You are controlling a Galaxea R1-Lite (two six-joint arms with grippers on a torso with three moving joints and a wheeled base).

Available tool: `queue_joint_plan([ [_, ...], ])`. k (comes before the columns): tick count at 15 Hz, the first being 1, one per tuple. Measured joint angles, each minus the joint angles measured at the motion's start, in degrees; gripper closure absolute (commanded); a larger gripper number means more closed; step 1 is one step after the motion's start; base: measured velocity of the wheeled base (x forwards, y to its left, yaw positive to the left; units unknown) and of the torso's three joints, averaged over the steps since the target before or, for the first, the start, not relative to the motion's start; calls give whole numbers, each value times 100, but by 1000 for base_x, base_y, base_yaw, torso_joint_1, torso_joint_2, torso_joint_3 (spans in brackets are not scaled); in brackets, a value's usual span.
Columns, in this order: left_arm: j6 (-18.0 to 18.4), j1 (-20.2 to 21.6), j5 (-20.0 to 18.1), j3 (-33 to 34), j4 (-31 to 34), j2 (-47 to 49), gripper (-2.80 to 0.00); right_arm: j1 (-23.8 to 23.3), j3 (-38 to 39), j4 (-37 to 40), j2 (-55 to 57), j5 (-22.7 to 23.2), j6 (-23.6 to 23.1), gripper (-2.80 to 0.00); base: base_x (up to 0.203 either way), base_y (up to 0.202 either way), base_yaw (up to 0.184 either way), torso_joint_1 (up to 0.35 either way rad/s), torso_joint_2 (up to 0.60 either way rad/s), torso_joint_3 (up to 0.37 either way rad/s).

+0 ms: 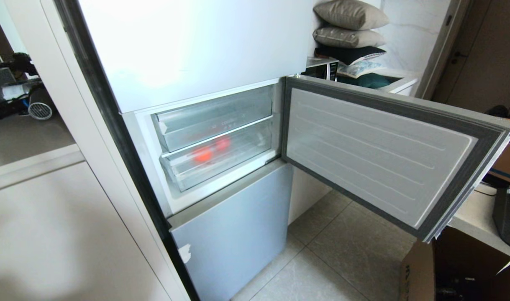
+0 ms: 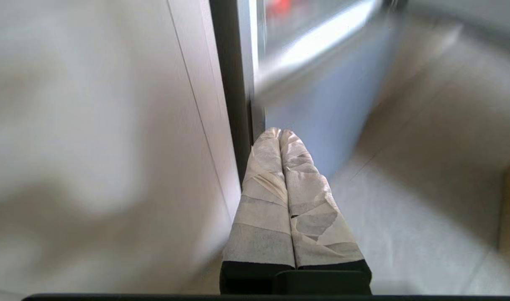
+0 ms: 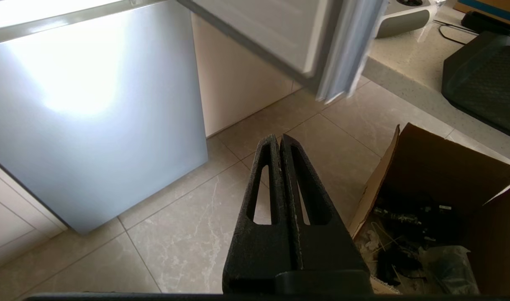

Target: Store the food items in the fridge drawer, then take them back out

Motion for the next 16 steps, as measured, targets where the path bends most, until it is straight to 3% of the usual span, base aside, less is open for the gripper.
queue_joint_plan([
  [3,364,250,-546,1369,-256,-260,0,0,0,0,0,-2,0,0,0,0,0,0,0,0],
  [5,504,270,-165,1702,-236,-280,0,0,0,2,0,0,-5,0,0,0,0,0,0,0],
  [6,628,250,42,1801,-228,-278,0,0,0,2,0,-2,-5,0,0,0,0,0,0,0],
  [9,658,-104,-81,1920,-355,-491,0,0,0,0,0,0,0,0,0,0,0,0,0,0],
  [13,730,-452,-106,1937,-352,-1488,0,0,2,0,0,0,-2,0,0,0,0,0,0,0],
  [14,659,-477,-87,1948,-376,-1683,0,0,2,2,0,-2,-2,0,0,0,0,0,0,0],
  [16,182,-501,37,1958,-373,-1913,0,0,0,2,0,-2,0,0,0,0,0,0,0,0],
])
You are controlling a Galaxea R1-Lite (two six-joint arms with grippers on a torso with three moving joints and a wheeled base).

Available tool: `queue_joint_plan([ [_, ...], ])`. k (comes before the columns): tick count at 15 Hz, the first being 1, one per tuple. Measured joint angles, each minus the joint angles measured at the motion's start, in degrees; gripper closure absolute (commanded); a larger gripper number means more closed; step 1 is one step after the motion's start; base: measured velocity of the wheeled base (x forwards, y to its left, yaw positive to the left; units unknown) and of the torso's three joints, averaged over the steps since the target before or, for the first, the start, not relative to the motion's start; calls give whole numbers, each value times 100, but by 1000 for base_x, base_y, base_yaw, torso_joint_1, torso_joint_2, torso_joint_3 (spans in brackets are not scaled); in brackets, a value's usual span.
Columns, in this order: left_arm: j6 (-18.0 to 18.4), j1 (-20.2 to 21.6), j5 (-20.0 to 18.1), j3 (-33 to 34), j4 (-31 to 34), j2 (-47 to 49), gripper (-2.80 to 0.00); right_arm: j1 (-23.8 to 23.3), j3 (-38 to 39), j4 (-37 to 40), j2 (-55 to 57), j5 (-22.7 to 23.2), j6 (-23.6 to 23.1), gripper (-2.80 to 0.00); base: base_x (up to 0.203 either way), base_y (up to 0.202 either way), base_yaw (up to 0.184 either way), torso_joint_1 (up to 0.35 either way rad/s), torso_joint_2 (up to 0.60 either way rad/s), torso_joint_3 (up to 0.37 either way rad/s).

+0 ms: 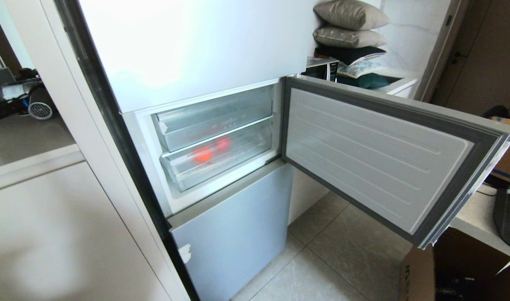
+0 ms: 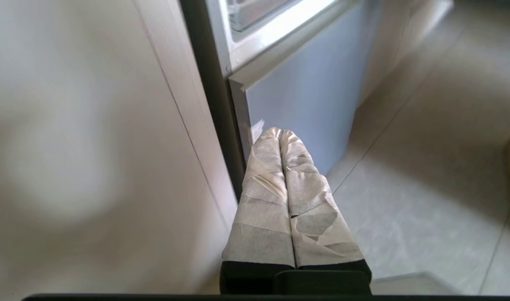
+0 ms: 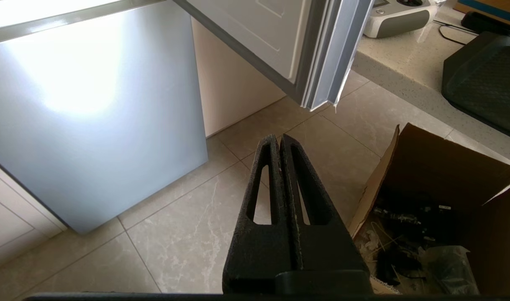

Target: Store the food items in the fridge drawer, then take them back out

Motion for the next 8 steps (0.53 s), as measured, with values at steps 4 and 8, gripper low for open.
queue_joint_plan([
  [4,-485,-9,305,9,-10,-147,0,0,0,-2,0,2,0,0,0,0,0,0,0,0],
  [8,-493,-11,310,10,-5,-166,0,0,0,-2,0,2,0,0,0,0,0,0,0,0],
])
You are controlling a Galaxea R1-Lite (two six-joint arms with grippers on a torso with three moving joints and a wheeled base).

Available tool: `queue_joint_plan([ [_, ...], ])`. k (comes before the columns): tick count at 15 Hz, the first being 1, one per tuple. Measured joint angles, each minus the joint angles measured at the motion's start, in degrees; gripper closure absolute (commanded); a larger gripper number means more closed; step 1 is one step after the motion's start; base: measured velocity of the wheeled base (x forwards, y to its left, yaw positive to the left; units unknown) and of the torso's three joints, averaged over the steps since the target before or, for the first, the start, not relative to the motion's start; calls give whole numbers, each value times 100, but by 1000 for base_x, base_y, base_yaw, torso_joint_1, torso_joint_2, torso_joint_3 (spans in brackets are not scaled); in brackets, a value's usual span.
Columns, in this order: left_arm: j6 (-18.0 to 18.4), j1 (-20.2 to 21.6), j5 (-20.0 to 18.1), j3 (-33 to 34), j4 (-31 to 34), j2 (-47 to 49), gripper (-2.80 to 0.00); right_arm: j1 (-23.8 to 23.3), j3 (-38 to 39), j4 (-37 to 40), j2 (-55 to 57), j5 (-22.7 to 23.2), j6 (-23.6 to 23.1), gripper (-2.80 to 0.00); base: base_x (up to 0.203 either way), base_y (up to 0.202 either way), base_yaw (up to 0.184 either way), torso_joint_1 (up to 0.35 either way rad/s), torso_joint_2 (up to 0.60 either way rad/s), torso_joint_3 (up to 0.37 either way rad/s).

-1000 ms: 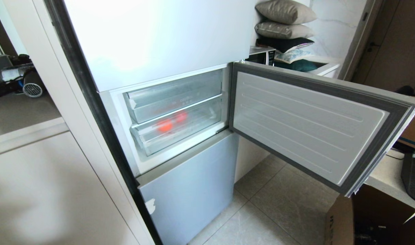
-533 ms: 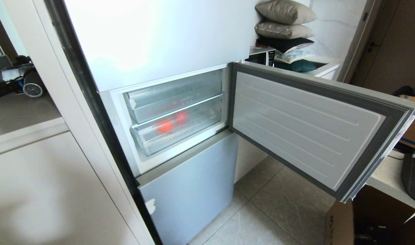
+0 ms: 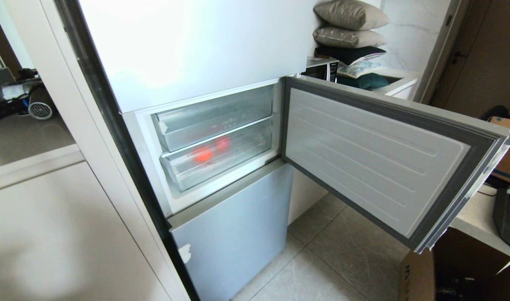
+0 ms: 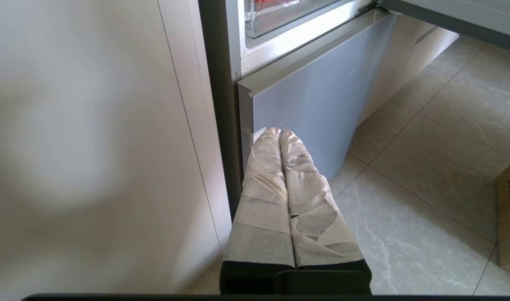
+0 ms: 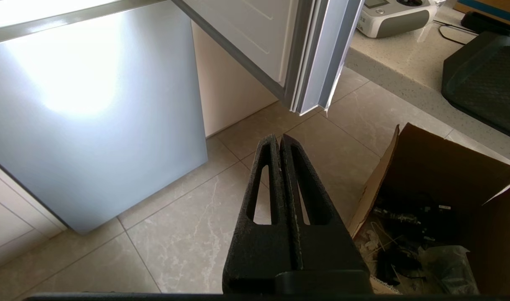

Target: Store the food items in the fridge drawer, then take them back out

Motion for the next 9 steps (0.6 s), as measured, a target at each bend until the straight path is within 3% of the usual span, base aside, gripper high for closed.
queue_joint_plan([
  [9,2,2,2,0,0,-2,0,0,0,0,0,-1,-2,0,0,0,0,0,0,0],
])
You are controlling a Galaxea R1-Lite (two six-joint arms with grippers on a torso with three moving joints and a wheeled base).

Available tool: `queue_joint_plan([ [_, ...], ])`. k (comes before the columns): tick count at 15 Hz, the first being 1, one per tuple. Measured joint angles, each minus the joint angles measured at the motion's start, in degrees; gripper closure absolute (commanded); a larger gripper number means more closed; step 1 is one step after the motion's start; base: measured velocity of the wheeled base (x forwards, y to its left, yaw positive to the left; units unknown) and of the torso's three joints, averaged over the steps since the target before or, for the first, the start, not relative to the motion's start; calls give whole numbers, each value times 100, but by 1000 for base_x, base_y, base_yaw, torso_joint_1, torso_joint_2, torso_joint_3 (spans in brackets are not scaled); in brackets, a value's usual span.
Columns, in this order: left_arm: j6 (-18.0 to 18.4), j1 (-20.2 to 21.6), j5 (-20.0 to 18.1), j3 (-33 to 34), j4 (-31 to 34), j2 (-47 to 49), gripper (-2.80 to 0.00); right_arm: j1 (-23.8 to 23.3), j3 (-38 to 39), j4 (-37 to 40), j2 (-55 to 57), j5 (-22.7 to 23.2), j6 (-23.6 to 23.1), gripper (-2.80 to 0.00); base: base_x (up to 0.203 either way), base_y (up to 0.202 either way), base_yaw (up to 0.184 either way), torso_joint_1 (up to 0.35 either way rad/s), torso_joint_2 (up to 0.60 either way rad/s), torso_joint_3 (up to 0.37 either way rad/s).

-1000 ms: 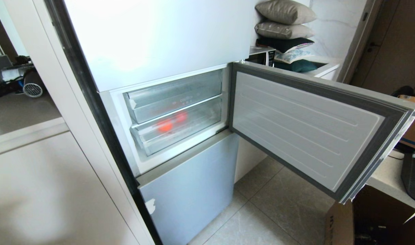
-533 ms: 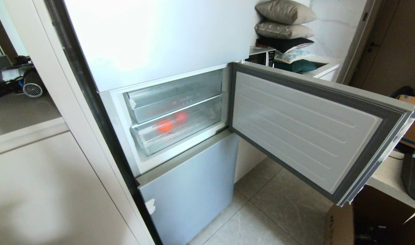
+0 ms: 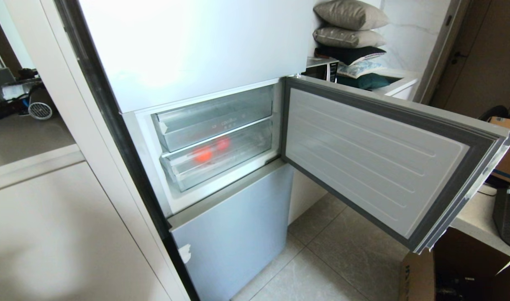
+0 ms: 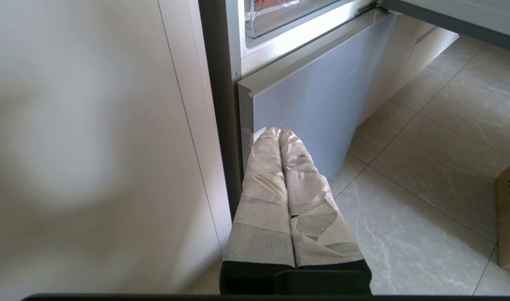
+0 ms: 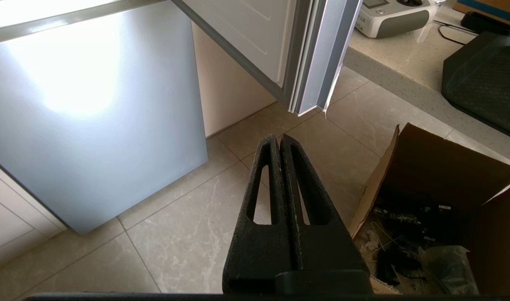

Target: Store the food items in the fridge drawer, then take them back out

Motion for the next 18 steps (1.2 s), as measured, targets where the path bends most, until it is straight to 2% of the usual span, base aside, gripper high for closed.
queue_joint_plan([
  [16,0,0,0,0,2,0,0,0,16,-19,0,-12,55,0,0,0,0,0,0,0],
  [18,0,0,0,0,2,0,0,0,116,-431,0,-6,68,0,0,0,0,0,0,0],
])
